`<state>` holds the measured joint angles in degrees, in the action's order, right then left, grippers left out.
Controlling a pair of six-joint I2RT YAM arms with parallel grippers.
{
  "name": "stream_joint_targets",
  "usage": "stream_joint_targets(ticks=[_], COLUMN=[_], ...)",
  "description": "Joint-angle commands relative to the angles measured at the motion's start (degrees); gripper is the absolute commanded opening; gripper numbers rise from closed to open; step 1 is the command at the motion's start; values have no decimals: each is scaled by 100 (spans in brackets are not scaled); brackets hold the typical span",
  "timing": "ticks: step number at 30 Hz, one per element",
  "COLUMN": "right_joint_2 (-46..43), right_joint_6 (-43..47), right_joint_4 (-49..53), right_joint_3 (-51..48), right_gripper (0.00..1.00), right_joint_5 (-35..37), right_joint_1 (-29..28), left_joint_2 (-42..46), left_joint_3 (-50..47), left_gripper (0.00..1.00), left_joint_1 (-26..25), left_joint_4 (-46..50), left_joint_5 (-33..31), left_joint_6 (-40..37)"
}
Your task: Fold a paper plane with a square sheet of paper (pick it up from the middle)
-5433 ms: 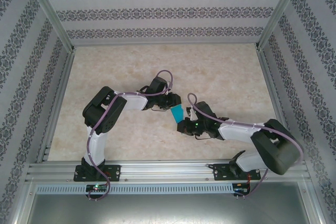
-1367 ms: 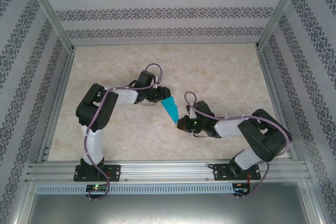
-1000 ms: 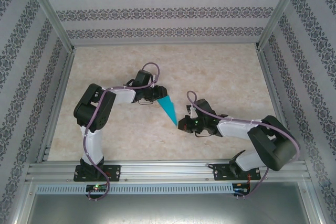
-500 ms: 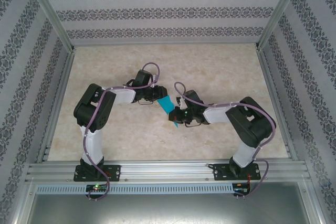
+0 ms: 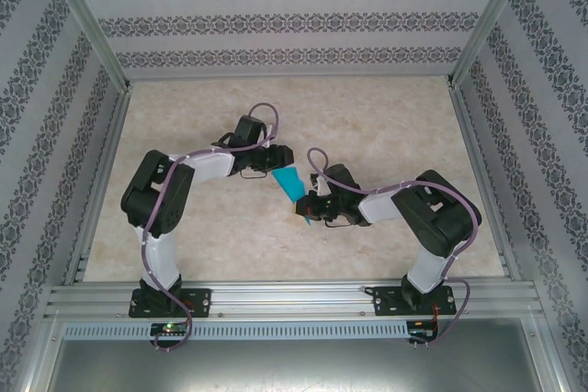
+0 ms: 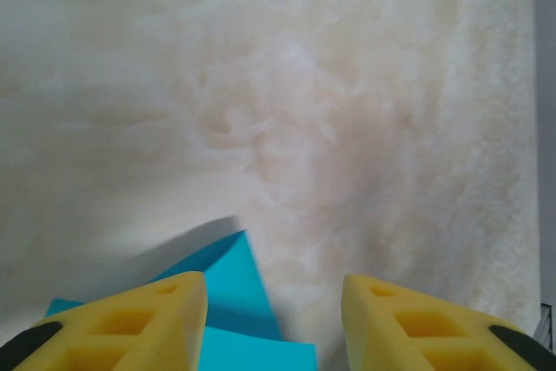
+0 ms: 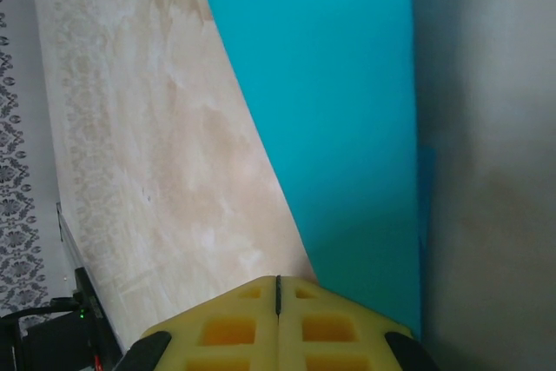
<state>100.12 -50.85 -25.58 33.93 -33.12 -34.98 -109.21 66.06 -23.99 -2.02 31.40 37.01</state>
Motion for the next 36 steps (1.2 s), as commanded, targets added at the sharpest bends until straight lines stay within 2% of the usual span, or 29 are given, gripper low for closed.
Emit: stream_joint_targets(ticks=[1,8,13,22,29,36], right_joint_2=[79,118,113,52,17,-7], right_joint_6=[-56,-74,-72,-72,-30,-41], right_joint_4=[431,449,480,524,617,599], right_joint_3=[-172,-155,-167,-211,-259,-263], right_gripper=[0,0,0,0,0,0], right_joint_5=[12,42,54,78,113,83], right_joint_1=[-9,-24,-20,-26,-21,-18], left_joint_2=[494,415,34,-337,-363,-329], left_joint_3=[138,-558,-794,-956,-1009,-837], left_gripper=[48,47,46,44,44,45], left_joint_1=[26,-207,-300,-211,167,366], left_joint_4=[216,-731,-1260,-1204,-1272,-955], left_joint_5=[-58,400,285,-403,-189,-329], left_joint_6=[-203,310,660,476,396,419])
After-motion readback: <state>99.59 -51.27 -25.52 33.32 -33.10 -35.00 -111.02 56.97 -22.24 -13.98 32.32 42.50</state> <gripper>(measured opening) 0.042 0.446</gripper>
